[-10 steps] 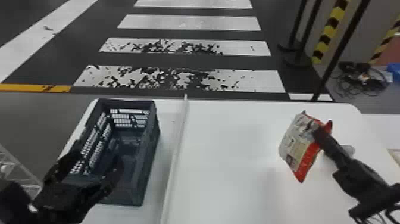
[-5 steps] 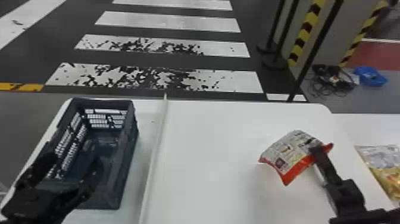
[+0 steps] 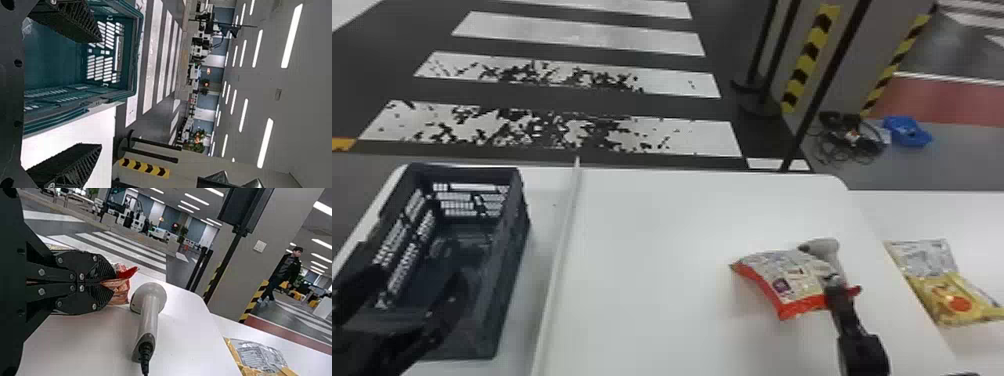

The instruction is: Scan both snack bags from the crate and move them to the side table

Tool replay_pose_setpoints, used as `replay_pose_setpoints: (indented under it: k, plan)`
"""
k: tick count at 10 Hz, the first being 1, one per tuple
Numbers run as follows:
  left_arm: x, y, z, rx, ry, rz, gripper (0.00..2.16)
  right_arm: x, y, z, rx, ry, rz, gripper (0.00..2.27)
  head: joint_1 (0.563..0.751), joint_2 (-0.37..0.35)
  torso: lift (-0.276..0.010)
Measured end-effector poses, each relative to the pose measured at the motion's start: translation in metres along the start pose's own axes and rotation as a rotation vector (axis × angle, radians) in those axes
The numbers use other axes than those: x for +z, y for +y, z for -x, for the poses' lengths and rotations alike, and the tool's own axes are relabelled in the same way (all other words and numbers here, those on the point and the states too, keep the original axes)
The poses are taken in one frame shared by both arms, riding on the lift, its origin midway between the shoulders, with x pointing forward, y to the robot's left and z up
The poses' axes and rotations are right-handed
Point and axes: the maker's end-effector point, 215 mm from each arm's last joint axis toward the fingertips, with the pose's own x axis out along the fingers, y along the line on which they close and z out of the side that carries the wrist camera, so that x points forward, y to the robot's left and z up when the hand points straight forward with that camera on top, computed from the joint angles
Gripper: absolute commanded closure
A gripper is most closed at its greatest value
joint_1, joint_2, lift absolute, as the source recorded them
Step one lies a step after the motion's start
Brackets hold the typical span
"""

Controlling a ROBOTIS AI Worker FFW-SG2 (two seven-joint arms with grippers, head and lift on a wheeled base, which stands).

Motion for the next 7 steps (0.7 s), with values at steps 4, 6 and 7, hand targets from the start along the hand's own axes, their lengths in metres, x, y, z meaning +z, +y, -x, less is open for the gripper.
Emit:
replay_pose_setpoints:
  k: [4, 6, 7]
  plan:
    - [-0.005, -0.010, -0.017, -0.021, -0.006, 0.016, 0.04, -0.040, -0.017, 0.032, -0.080, 0.079, 0.069, 0.03, 0.695, -0.146, -0.095]
    - [-0.005, -0.016, -0.025, -0.035, -0.008, 0.020, 0.04, -0.067, -0.017, 0.042, -0.111, 0.141, 0.123, 0.03, 0.695, -0.122, -0.095]
    - [-0.006, -0.016, -0.027, -0.037, -0.008, 0.022, 0.04, -0.085, -0.018, 0.049, -0.116, 0.188, 0.137, 0.04, 0.695, -0.099, -0.095]
